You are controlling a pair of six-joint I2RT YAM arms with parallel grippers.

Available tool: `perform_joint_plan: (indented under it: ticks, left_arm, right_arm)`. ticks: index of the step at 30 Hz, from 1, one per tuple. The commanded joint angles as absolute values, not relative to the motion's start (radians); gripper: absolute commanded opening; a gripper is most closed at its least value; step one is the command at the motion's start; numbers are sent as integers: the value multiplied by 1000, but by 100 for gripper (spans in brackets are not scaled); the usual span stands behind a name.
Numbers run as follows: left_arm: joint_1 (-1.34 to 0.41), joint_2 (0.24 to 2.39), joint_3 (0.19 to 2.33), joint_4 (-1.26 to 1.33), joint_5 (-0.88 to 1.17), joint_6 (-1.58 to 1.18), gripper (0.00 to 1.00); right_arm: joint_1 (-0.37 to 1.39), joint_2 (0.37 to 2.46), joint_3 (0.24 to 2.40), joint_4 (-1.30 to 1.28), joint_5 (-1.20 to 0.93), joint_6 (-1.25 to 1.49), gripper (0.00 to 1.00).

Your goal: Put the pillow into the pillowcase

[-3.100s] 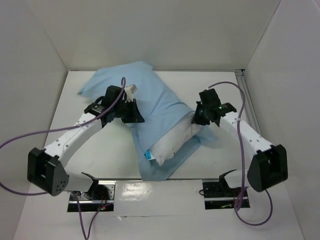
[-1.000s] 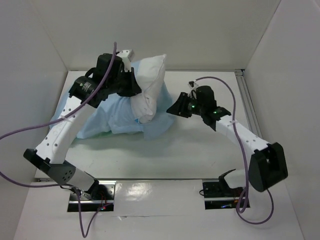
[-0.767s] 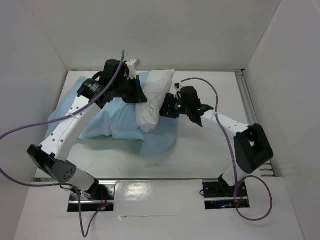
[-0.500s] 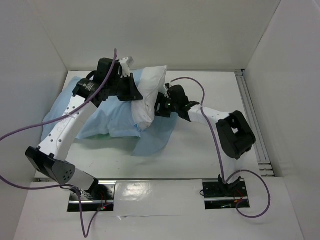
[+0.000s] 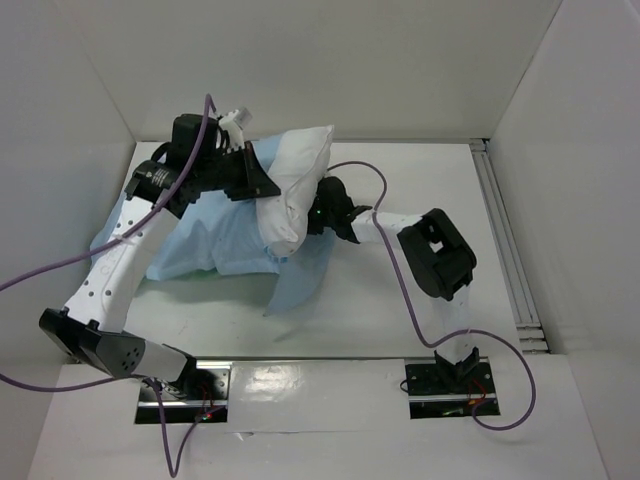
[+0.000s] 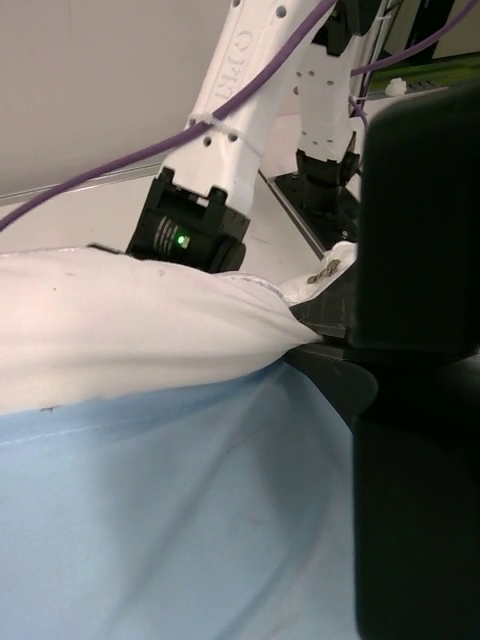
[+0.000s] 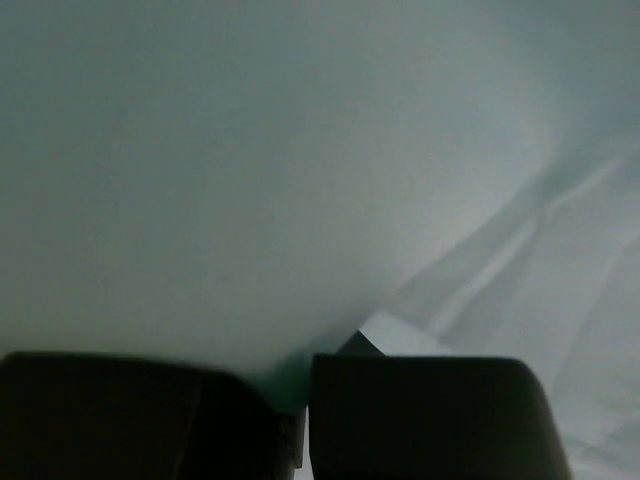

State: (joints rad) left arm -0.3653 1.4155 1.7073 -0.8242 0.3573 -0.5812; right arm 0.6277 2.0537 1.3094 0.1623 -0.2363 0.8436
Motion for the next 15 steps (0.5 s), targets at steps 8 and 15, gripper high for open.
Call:
perform_joint_plan:
  ticks: [8,15]
  left_arm:
    - [-308,1377,1503,-600,327,-630,0]
    - [-273,1408,1456,-589,215,-640,0]
  right_arm:
    - [542,1735,1135,45,-195,714,0]
    - [518,1600,1026,-32,-216,667,0]
